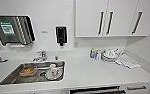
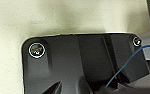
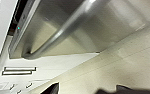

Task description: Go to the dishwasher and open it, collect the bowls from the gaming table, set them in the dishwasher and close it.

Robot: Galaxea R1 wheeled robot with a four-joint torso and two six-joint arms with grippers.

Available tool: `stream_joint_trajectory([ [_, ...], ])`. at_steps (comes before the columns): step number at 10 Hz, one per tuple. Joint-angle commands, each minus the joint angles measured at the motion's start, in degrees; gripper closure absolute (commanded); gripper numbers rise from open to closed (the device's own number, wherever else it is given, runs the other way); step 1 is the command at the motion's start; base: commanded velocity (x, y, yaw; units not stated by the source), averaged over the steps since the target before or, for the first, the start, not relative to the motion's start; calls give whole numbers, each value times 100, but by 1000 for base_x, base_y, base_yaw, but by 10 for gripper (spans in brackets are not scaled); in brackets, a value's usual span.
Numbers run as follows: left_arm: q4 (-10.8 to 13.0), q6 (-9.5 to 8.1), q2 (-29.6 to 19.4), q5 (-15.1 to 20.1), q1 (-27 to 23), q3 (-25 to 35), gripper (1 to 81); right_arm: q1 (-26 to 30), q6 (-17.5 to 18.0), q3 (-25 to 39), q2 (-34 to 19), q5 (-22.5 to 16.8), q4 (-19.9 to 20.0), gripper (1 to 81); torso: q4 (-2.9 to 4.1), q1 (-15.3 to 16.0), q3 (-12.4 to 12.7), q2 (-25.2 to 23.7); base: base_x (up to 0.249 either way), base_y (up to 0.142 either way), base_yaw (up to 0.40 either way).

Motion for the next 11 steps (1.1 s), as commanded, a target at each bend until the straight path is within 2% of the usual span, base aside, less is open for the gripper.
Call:
stream_joint_trajectory([
  [1,-8,0,-8,255,-232,31,10,-154,-29,105,-519,1115,34,10,0,0,0,0,0,0,0],
  [4,-8,8,-25,237,-232,31,10,-813,-46,-491,-379,1617,-326,10,0,0,0,0,0,0,0],
  [7,10,17,45,246,-223,-99,10,-1428,-38,-1386,-81,1520,-853,10,0,0,0,0,0,0,0],
  [11,1,8,440,264,-232,-979,10,-2263,-29,-3251,798,1493,-1451,10,0,0,0,-2,0,0,0],
])
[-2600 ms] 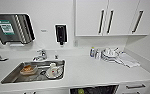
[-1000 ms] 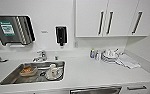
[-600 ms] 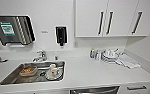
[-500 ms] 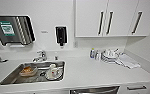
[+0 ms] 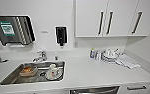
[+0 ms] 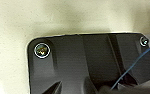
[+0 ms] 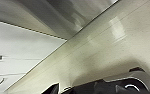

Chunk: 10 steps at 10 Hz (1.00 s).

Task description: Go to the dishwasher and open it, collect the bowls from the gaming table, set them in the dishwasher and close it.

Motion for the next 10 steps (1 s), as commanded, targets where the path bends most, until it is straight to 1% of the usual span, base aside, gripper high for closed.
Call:
stream_joint_trajectory([
  [1,-2,6,239,309,-233,-511,10,-431,-2,-1408,639,-23,-762,10,0,0,0,0,0,0,0],
  [2,-10,6,249,336,-251,-538,10,-599,-2,-1751,815,-76,-859,10,0,0,0,0,0,0,0],
  [5,-37,-3,248,387,-251,-573,10,-994,-2,-3024,1597,-85,-1104,10,0,0,0,-2,0,0,0],
  [6,-28,-3,249,520,-251,-599,10,-1082,-2,-3411,1860,-85,-1175,10,0,0,2,-2,0,0,0],
  [7,-19,-3,257,520,-251,-652,10,-1153,-2,-3719,2089,-85,-1228,10,0,0,2,-2,0,0,0],
  [9,-10,15,328,529,-260,-827,10,-1267,-11,-4142,2441,-103,-1219,10,0,0,2,-5,0,0,0],
  [10,-10,15,363,529,-260,-898,10,-1294,-10,-4169,2564,-146,-1193,10,0,0,5,-5,0,0,0],
])
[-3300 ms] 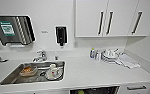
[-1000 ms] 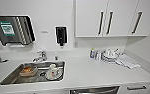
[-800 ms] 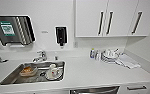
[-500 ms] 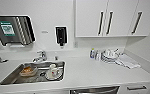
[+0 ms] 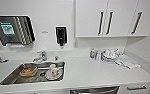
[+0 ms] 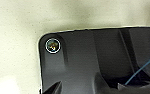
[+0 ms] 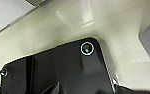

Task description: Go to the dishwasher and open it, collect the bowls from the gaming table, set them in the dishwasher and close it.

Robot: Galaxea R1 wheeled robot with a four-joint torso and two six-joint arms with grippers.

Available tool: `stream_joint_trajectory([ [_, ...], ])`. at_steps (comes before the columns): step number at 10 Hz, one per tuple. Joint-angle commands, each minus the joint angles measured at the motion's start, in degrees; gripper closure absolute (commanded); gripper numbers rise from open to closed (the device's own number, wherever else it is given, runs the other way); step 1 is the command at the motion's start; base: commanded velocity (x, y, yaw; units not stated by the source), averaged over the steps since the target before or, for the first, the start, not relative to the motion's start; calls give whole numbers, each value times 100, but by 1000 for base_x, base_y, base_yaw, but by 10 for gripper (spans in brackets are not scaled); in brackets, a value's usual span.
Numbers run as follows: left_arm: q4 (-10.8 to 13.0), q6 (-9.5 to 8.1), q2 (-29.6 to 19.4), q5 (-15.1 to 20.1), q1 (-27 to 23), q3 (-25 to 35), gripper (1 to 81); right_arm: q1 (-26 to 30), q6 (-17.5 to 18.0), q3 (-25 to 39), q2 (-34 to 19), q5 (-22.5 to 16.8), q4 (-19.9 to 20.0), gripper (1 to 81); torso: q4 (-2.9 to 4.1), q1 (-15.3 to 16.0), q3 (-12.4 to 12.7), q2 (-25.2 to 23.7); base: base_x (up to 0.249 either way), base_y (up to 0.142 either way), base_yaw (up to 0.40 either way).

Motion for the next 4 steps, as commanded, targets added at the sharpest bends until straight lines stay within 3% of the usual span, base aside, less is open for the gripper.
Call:
stream_joint_trajectory([
  [1,-10,24,55,311,-256,-199,10,-164,-2,-455,589,-493,-203,10,0,0,0,0,0,0,0],
  [3,-2,32,108,267,-265,-234,10,-137,16,-437,984,-1144,-185,10,0,0,2,0,0,0,0],
  [4,7,32,117,240,-274,-234,10,-164,16,-428,1064,-1127,-194,10,0,0,2,0,0,0,0],
])
